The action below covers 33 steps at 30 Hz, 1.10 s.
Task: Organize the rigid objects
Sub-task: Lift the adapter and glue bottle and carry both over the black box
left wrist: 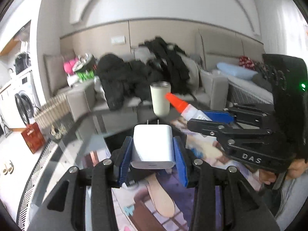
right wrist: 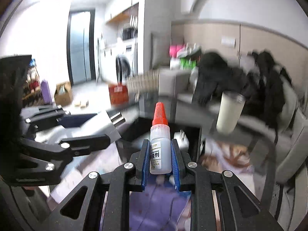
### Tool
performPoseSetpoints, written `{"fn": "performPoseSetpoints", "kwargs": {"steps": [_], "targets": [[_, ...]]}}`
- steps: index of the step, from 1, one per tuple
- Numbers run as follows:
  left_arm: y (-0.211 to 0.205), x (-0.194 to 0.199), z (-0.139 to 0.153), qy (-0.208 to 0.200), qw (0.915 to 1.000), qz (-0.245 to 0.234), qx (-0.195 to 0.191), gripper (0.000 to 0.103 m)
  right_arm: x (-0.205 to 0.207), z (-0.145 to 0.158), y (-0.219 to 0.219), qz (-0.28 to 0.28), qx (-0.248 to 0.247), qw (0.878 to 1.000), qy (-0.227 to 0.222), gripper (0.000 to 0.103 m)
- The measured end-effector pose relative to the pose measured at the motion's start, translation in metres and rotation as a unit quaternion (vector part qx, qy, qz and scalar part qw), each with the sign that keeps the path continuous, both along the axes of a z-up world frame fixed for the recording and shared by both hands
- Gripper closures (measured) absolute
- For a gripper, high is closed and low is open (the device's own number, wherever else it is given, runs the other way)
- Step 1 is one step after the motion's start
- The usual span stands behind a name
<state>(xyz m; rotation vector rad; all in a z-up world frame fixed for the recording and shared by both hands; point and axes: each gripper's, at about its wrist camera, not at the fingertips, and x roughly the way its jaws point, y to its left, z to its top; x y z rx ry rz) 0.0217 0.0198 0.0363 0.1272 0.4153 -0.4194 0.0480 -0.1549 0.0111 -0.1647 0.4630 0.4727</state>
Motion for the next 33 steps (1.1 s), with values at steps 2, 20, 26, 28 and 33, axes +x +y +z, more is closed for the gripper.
{"fn": "performPoseSetpoints", "kwargs": {"steps": [2,20,26,28,33], "targets": [[0.004,0.000,0.004,-0.007,0.9999,0.005,-0.006,0.063,-0.009,0.009,-0.001,0.003,0.000,1.000,-0.031,0.083],[0.009,0.041,0.024,-0.018,0.9975,0.038,-0.057,0.063,0.015,0.031,0.009,-0.008,0.028,0.998,-0.054,0.083],[0.008,0.060,0.030,-0.025,0.9957,0.048,-0.075,0.063,0.043,0.040,0.016,-0.022,0.041,0.997,-0.057,0.083],[0.008,0.066,0.030,-0.027,0.9952,0.051,-0.079,0.063,0.055,0.042,0.018,-0.028,0.045,0.997,-0.054,0.083],[0.012,0.078,0.026,-0.026,0.9942,0.063,-0.084,0.063,0.069,0.040,0.020,-0.039,0.053,0.997,-0.048,0.083]]}}
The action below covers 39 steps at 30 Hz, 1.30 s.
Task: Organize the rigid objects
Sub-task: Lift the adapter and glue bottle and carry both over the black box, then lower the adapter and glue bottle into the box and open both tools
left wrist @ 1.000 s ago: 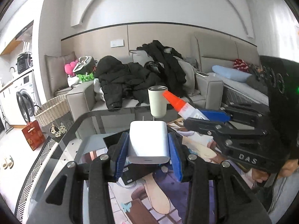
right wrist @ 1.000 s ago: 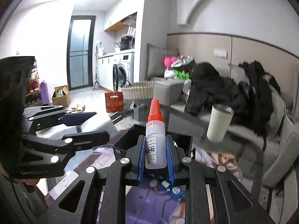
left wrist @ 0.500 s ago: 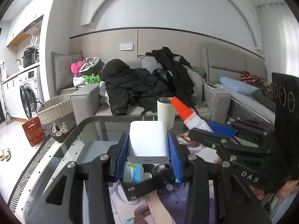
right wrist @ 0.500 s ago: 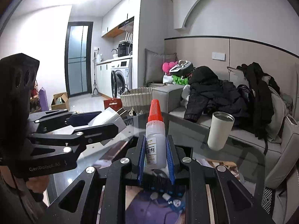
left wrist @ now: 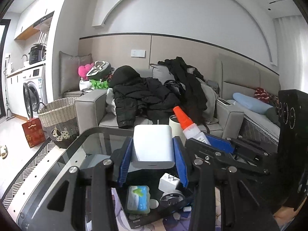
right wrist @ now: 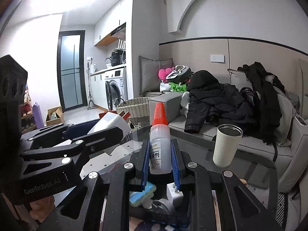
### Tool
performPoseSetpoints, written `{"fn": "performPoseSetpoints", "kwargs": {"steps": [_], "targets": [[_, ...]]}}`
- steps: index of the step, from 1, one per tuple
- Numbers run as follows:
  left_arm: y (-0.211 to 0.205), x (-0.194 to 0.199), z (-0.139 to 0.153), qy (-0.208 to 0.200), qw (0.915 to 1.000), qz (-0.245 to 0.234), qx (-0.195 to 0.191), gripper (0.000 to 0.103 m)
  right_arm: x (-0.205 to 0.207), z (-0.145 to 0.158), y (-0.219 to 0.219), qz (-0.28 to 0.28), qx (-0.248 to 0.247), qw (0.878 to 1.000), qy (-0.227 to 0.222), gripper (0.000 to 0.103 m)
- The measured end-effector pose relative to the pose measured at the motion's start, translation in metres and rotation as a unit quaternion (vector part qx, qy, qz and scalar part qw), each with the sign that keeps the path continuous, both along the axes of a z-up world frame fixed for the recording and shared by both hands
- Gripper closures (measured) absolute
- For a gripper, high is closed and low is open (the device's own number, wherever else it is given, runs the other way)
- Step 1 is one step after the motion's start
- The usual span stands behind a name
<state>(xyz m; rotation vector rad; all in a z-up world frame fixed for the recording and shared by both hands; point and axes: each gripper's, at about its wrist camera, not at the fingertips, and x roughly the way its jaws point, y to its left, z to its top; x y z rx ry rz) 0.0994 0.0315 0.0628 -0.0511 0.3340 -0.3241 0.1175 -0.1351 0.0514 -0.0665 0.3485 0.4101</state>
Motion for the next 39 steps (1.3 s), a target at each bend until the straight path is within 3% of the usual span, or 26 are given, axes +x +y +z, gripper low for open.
{"fn": "performPoseSetpoints", "kwargs": {"steps": [12,20,33,39], "targets": [[0.003,0.006,-0.005,0.012,0.9999,0.004,0.002,0.063,0.016,-0.008,0.000,-0.006,0.002,1.000,0.018,0.083],[0.004,0.023,-0.016,0.062,0.9981,-0.001,-0.007,0.063,0.022,-0.016,0.002,-0.007,0.004,0.999,0.048,0.083],[-0.005,0.049,-0.049,0.148,0.9890,0.001,0.009,0.063,0.053,-0.045,-0.006,-0.040,-0.011,0.989,0.144,0.083],[-0.008,0.060,-0.064,0.179,0.9838,-0.003,0.012,0.063,0.068,-0.069,-0.018,-0.060,-0.017,0.978,0.201,0.083]]}}
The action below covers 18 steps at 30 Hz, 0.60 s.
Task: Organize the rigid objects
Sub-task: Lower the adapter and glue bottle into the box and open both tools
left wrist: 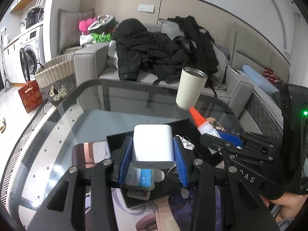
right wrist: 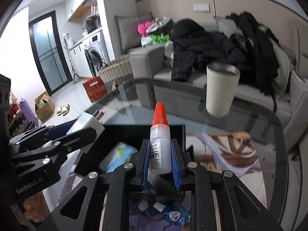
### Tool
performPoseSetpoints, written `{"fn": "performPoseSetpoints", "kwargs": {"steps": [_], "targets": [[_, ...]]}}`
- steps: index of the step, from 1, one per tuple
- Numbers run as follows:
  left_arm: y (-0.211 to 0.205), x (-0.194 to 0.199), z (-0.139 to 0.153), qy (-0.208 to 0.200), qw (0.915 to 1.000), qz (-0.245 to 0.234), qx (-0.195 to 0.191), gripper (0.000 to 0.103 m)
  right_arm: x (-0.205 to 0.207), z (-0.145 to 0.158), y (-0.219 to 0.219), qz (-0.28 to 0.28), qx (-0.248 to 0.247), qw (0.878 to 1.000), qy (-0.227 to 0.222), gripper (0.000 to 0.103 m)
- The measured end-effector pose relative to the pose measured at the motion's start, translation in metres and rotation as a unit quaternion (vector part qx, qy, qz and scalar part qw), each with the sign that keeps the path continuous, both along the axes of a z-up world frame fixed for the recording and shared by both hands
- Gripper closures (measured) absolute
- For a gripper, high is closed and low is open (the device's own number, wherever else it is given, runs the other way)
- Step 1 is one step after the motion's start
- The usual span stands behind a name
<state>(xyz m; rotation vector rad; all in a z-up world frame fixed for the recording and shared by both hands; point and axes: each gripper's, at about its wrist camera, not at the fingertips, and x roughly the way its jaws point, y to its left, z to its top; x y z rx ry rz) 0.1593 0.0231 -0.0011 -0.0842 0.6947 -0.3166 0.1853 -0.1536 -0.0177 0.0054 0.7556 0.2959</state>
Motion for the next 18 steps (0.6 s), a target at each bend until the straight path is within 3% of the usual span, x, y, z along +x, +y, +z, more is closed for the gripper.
{"fn": "performPoseSetpoints", "kwargs": {"steps": [10,15,18], "targets": [[-0.016,0.011,-0.024,0.058,0.9981,-0.014,0.017,0.063,0.011,-0.027,-0.002,0.005,0.000,0.998,0.069,0.083],[-0.018,0.014,-0.031,0.071,0.9971,-0.009,0.027,0.063,0.013,-0.034,0.004,0.025,0.005,0.996,0.090,0.083],[-0.019,0.017,-0.036,0.081,0.9961,-0.007,0.033,0.063,0.010,-0.035,0.009,0.029,-0.011,0.996,0.081,0.083]]}}
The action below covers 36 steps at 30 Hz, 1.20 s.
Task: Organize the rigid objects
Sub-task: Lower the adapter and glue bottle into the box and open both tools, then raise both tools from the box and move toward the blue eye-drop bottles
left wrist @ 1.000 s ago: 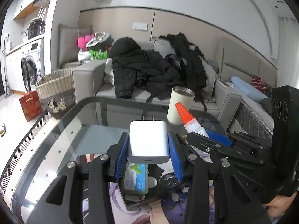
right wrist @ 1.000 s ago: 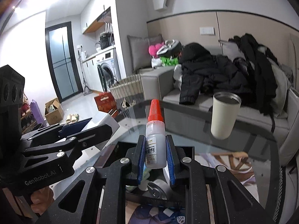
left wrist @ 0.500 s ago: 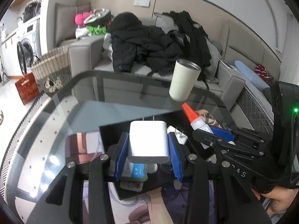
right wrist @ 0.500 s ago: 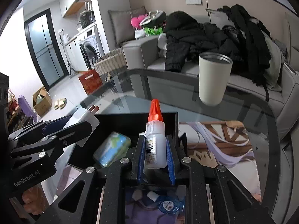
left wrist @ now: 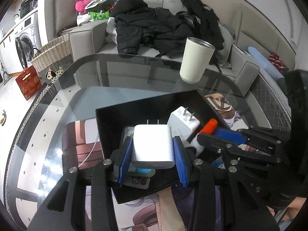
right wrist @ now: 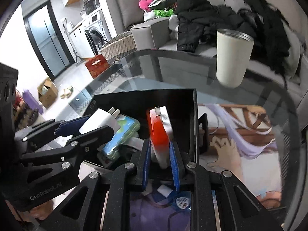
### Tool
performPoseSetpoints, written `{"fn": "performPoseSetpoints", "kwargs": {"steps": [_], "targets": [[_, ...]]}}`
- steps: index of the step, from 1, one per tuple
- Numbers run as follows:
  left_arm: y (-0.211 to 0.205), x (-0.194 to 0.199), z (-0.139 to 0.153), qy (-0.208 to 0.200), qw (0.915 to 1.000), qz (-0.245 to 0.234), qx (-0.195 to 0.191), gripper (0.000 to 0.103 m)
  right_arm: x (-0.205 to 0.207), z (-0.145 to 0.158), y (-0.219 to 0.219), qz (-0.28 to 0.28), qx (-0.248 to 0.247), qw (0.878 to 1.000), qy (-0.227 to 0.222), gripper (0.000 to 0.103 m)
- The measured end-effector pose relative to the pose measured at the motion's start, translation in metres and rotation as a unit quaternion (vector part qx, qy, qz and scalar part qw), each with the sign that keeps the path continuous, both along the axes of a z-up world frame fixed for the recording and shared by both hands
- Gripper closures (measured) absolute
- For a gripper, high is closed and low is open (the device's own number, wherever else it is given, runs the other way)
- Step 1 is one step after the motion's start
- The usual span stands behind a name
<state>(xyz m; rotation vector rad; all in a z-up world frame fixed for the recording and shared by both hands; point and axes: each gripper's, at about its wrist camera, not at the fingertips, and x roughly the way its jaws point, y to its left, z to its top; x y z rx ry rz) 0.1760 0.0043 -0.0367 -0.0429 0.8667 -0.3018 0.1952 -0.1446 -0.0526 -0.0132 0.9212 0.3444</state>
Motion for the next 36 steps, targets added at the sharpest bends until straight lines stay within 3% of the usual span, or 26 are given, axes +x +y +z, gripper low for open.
{"fn": "performPoseSetpoints", "kwargs": {"steps": [6,13,19,22,28,36], "targets": [[-0.001,0.001,-0.009,0.016,0.9998,0.003,0.010,0.062,0.001,-0.001,-0.002,-0.004,0.001,1.000,0.006,0.083],[-0.003,-0.002,-0.005,0.004,0.9997,0.002,0.022,0.061,-0.002,0.001,-0.001,-0.001,0.003,1.000,0.006,0.083],[0.002,-0.005,0.000,-0.003,1.0000,0.004,0.007,0.060,-0.007,0.007,-0.002,0.003,0.011,1.000,0.006,0.083],[0.005,-0.012,0.009,-0.020,0.9998,0.007,-0.003,0.052,-0.015,0.019,-0.005,0.008,0.017,1.000,-0.007,0.083],[0.006,-0.036,0.029,-0.055,0.9984,0.005,-0.014,0.048,-0.032,0.041,-0.022,0.014,0.021,0.999,-0.038,0.082],[-0.015,-0.064,0.032,-0.050,0.9986,-0.013,-0.015,0.046,-0.045,0.042,-0.057,0.000,0.018,0.999,-0.034,0.078]]}}
